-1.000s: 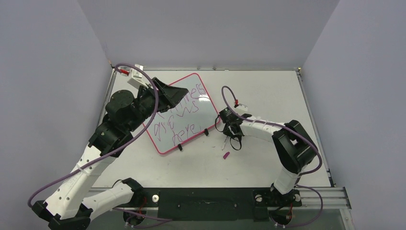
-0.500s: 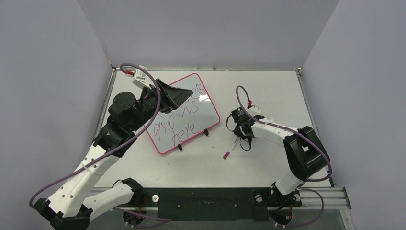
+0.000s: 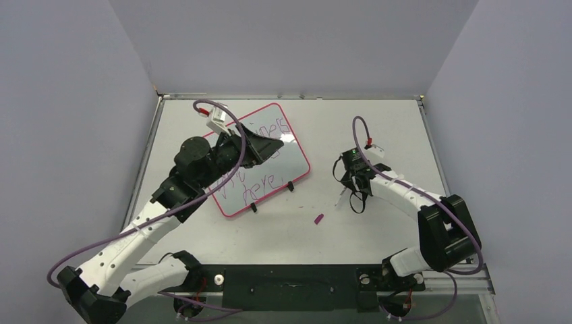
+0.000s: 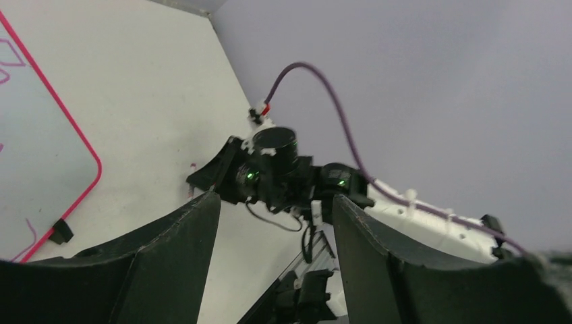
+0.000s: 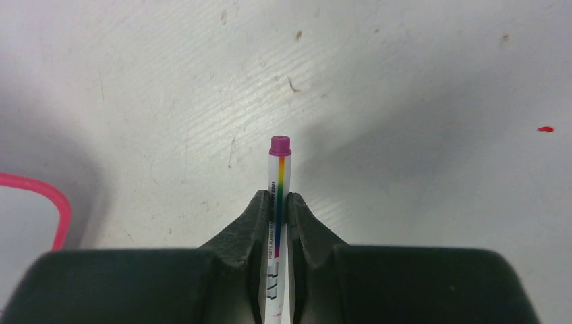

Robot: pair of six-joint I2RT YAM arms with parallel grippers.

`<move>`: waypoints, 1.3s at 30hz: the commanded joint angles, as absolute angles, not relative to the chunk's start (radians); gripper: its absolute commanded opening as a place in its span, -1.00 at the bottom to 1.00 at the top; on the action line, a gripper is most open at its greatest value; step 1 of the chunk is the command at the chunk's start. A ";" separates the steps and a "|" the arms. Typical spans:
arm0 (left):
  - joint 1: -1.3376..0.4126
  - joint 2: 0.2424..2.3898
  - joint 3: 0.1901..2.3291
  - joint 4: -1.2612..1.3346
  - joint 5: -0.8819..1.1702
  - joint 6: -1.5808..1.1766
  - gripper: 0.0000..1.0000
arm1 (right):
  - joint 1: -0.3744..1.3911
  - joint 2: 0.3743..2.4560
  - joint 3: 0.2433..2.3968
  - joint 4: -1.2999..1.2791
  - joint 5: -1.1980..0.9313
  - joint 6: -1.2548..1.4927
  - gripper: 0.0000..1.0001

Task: Write a sentence on the whiteboard
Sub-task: Pick up the whiteboard marker without the cap from the center of the board, then pick up the pen cap from the center of the board.

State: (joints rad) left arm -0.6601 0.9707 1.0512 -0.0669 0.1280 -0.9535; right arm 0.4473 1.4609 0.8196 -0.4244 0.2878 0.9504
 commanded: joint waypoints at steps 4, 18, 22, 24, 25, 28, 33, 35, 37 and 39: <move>-0.713 1.080 0.867 0.067 0.217 -0.718 0.17 | 0.320 1.333 0.814 -0.403 0.329 0.883 -1.00; -1.120 1.608 1.074 -0.152 0.022 -0.282 0.00 | 0.159 1.110 0.817 -0.403 0.344 0.894 -1.00; -1.197 1.752 1.167 -0.231 -0.079 -0.250 -0.07 | 0.147 1.054 0.799 -0.390 0.346 0.904 -1.00; -1.211 1.802 1.201 -0.259 -0.124 -0.248 -0.13 | 0.141 1.036 0.794 -0.389 0.341 0.903 -1.00; -1.213 1.814 1.209 -0.272 -0.135 -0.247 -0.16 | 0.139 1.031 0.790 -0.389 0.333 0.902 -1.00; -1.215 1.852 1.223 -0.282 -0.178 -0.250 -0.17 | 0.128 1.015 0.781 -0.388 0.316 0.897 -1.00; -1.215 1.862 1.235 -0.318 -0.222 -0.247 -0.16 | 0.121 0.996 0.771 -0.383 0.296 0.891 -1.00; -1.215 1.855 1.240 -0.328 -0.241 -0.242 -0.15 | 0.120 0.996 0.770 -0.381 0.290 0.890 -1.00; -1.215 1.846 1.258 -0.339 -0.249 -0.239 -0.15 | 0.120 0.996 0.771 -0.380 0.287 0.890 -1.00; -1.215 1.845 1.268 -0.346 -0.231 -0.233 -0.14 | 0.119 0.996 0.771 -0.379 0.287 0.890 -1.00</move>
State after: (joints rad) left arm -1.2156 1.8664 1.2007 -0.3298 -0.2085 -0.2546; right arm 0.1249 1.0164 0.7712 -0.4065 0.2909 0.8940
